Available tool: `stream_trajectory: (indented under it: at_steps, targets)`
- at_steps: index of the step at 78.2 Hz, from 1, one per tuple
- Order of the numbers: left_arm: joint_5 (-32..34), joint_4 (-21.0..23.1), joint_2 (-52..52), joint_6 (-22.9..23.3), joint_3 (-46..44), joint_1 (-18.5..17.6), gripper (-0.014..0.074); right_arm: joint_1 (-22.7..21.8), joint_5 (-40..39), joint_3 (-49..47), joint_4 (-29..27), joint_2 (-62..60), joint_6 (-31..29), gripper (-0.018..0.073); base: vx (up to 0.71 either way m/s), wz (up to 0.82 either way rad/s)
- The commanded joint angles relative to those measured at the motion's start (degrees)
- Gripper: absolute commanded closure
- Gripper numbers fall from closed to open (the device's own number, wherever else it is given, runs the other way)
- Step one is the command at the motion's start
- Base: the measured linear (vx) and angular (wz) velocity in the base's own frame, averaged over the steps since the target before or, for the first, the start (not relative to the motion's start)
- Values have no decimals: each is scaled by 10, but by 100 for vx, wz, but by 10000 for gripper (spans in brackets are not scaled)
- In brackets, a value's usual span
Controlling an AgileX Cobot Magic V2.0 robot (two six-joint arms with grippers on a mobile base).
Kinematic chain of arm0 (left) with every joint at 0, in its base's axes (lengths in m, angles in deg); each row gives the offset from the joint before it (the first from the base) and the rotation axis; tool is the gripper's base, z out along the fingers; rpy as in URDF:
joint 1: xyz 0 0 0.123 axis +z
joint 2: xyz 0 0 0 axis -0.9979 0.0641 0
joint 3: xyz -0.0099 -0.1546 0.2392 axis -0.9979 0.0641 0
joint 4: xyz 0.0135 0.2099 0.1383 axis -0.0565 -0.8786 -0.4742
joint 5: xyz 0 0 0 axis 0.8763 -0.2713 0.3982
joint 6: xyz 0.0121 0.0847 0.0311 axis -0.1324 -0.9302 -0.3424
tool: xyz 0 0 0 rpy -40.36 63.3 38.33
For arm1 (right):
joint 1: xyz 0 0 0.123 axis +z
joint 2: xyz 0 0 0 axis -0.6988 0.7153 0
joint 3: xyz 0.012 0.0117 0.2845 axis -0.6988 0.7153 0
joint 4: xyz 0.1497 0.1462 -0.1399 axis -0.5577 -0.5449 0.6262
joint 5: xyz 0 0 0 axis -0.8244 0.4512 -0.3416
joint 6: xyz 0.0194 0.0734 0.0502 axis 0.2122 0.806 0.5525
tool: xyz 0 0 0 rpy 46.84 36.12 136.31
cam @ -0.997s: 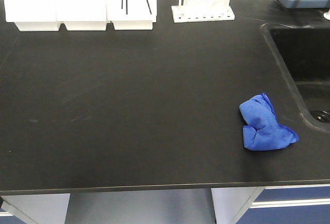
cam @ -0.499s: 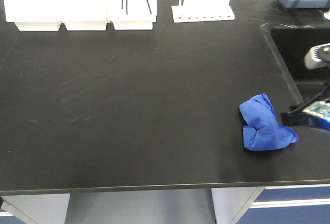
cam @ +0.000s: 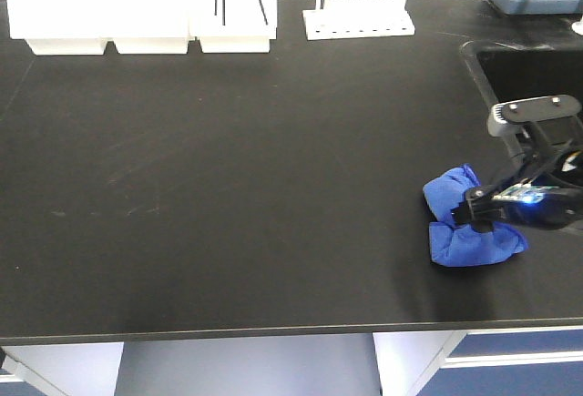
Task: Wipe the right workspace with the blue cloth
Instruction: 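Close the right gripper on the blue cloth, then lift the blue cloth up off the counter with the right gripper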
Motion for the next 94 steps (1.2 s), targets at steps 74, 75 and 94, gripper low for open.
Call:
stream_trajectory:
  at_steps: [74, 75, 94]
  targets:
    - [48, 0, -6, 1, -16, -4, 603, 0, -121, -19, -24, -26, -5, 567, 0, 0]
    - [48, 0, -6, 1, -16, -4, 603, 0, -121, -19, -26, -36, -5, 567, 0, 0]
    - [48, 0, -6, 1, -16, -4, 603, 1, -152, 38, -101, -236, -90, 567, 0, 0]
